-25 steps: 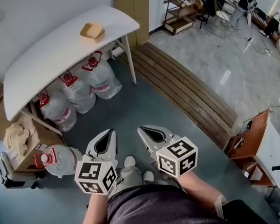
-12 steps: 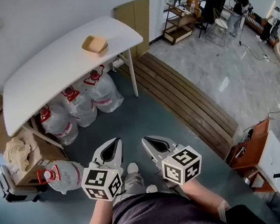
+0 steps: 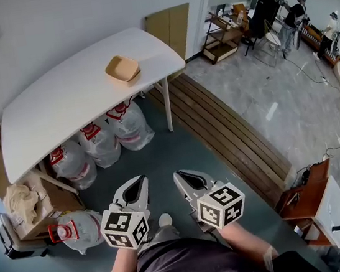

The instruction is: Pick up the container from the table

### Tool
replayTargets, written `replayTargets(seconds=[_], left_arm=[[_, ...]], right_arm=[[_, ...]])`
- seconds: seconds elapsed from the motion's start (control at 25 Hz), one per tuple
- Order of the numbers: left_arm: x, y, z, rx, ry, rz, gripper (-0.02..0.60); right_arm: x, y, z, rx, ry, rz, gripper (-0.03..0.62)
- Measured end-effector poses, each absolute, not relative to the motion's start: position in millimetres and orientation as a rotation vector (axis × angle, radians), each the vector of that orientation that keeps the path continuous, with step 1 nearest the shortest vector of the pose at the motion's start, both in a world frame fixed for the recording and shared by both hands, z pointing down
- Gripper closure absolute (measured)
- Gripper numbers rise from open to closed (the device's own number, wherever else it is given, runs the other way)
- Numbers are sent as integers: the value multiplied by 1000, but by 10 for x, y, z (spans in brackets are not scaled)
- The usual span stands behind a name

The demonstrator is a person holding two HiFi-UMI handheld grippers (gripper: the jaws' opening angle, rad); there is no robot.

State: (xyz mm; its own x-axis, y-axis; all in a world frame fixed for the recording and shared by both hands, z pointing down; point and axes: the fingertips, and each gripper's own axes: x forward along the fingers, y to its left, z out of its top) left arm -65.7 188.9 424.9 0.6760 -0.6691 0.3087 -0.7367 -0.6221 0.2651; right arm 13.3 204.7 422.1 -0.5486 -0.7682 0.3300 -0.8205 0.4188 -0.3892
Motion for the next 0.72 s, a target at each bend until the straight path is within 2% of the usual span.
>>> replayTargets(seconds=[0.72], left_arm=[[-854,934,4416,2507,-1068,311,594]], right_arm=[[-32,994,4334,1464,-2508,825,594]])
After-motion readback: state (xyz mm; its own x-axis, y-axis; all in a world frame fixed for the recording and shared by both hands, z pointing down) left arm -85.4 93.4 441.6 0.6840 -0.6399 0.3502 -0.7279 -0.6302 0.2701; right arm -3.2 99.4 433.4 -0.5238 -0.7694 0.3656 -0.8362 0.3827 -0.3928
